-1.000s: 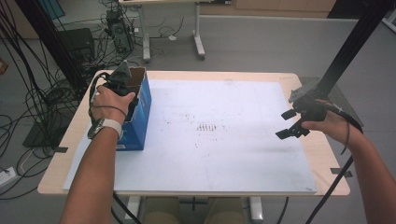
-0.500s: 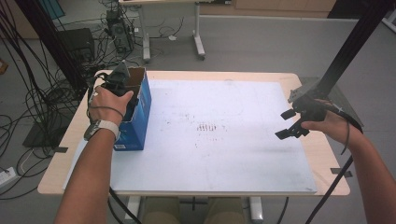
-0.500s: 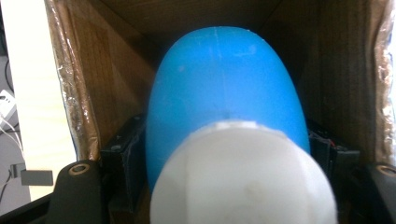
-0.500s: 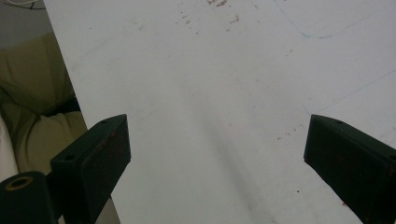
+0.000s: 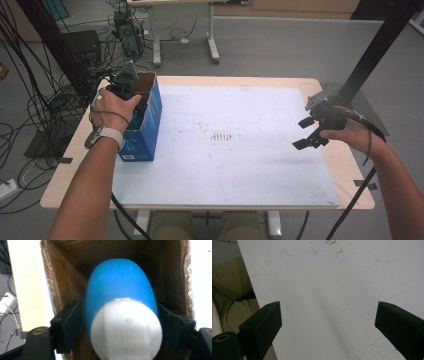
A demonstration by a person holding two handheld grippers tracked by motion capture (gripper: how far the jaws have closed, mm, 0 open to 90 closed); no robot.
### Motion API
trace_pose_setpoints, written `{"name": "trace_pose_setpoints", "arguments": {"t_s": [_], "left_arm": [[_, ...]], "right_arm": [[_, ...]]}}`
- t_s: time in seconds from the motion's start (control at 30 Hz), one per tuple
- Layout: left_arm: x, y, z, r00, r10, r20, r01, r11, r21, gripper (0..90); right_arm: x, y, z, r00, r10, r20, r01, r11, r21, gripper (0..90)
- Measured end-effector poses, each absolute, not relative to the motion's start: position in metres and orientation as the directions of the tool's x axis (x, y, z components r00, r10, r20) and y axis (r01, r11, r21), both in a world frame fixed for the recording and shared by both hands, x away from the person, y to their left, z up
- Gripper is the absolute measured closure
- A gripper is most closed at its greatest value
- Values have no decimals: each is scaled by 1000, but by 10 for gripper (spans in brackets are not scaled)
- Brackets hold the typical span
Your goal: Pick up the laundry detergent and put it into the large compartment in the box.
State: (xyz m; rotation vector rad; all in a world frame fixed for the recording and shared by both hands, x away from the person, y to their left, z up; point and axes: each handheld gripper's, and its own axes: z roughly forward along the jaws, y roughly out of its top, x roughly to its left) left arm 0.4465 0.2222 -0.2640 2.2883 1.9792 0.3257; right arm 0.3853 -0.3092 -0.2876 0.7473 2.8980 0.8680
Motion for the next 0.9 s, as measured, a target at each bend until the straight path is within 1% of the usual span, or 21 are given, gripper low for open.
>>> {"name": "trace_pose_setpoints", "arguments": {"t_s": [0.27, 0.3, 0.33, 0.4, 0.63, 0.9], "left_arm": [[445, 226, -257, 147, 987, 64, 961, -158, 229, 228], [444, 225, -254, 149, 987, 68, 959, -161, 232, 179], [444, 225, -251, 152, 986, 72, 956, -165, 241, 162], [444, 224, -246, 166, 984, 72, 954, -178, 240, 59], [442, 216, -232, 224, 971, 81, 937, -237, 256, 49], [438, 208, -213, 240, 960, 142, 926, -271, 262, 42]], "right_arm": [[382, -311, -285, -880, 463, 106, 446, 730, 518, 72], [382, -311, -285, -881, 461, 105, 444, 731, 518, 72], [382, -311, -285, -881, 461, 105, 444, 731, 517, 72], [382, -311, -285, -882, 459, 105, 443, 732, 517, 72], [380, -308, -283, -886, 453, 101, 436, 736, 518, 72], [377, -311, -280, -882, 461, 98, 441, 732, 519, 72]]}}
